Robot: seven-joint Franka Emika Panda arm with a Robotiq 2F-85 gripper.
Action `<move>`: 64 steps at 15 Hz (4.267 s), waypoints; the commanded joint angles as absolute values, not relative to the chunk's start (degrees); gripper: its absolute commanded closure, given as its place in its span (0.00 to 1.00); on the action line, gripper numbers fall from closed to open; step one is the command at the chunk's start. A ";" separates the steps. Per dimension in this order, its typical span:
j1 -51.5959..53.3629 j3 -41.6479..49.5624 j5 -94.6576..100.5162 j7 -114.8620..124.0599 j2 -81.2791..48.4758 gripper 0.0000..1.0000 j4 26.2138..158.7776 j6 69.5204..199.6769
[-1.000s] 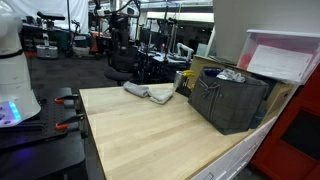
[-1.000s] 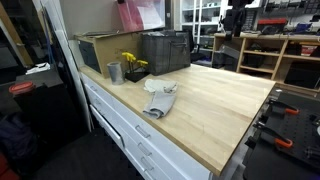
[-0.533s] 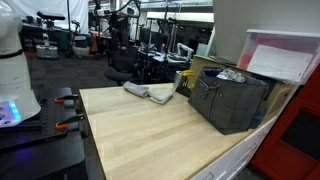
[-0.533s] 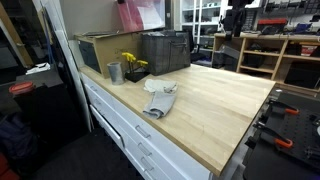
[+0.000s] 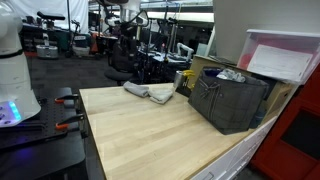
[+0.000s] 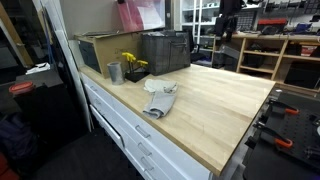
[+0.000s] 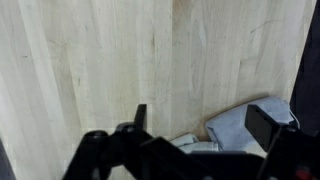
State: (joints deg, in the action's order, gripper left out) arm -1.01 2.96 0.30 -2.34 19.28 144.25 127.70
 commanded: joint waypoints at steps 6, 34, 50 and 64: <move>1.47 0.32 -8.92 -2.68 -5.16 0.00 126.07 132.43; 11.15 -6.04 -4.60 2.23 -49.28 0.28 89.79 131.50; 16.62 -0.16 7.33 11.10 -47.34 0.98 94.97 133.08; 6.02 7.00 3.96 18.74 -40.69 0.98 110.26 134.33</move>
State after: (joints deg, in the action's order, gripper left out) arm 8.42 5.55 4.54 17.53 -40.91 106.52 132.76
